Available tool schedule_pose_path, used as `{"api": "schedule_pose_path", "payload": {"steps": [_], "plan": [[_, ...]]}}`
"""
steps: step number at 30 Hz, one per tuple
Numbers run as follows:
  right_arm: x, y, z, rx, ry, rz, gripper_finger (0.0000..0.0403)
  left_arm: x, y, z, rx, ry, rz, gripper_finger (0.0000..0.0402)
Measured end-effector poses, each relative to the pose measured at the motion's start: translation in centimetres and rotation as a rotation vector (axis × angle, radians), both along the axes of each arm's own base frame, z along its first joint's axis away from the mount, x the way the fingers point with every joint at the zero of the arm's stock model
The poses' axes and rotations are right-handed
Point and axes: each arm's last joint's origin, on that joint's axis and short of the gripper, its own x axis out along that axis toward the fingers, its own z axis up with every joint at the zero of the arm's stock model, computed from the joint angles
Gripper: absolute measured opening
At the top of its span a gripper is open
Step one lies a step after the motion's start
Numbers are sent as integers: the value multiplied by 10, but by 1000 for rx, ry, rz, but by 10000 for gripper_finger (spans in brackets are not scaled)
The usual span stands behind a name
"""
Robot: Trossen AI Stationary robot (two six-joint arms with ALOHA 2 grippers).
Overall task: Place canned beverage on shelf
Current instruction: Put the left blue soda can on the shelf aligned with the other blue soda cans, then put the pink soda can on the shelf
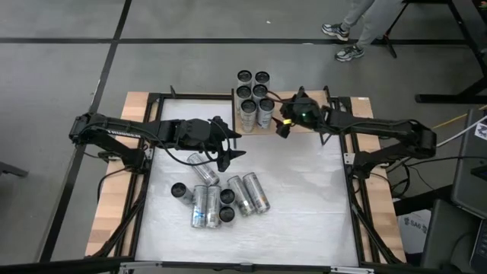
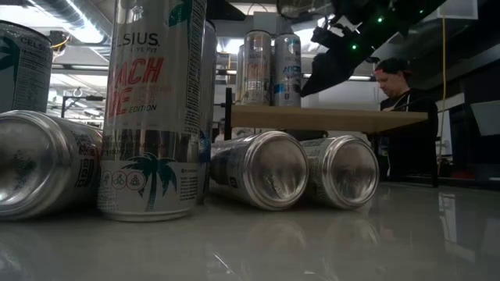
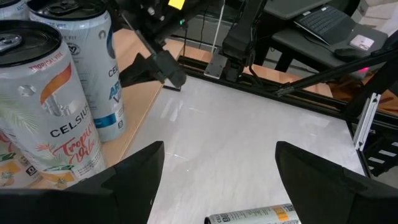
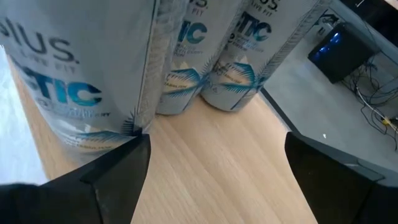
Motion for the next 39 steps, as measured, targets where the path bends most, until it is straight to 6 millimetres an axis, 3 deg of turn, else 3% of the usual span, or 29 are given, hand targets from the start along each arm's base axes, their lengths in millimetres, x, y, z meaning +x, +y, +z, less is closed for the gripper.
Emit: {"api": "schedule_pose_path", "payload": {"steps": [27,39], "plan": [[-3,2,3,43,-36,-1,364,0,0,0,0,0,0,304],[-25,10,30,15,-119,2,364,0,0,0,-14,-3,6,304]]}}
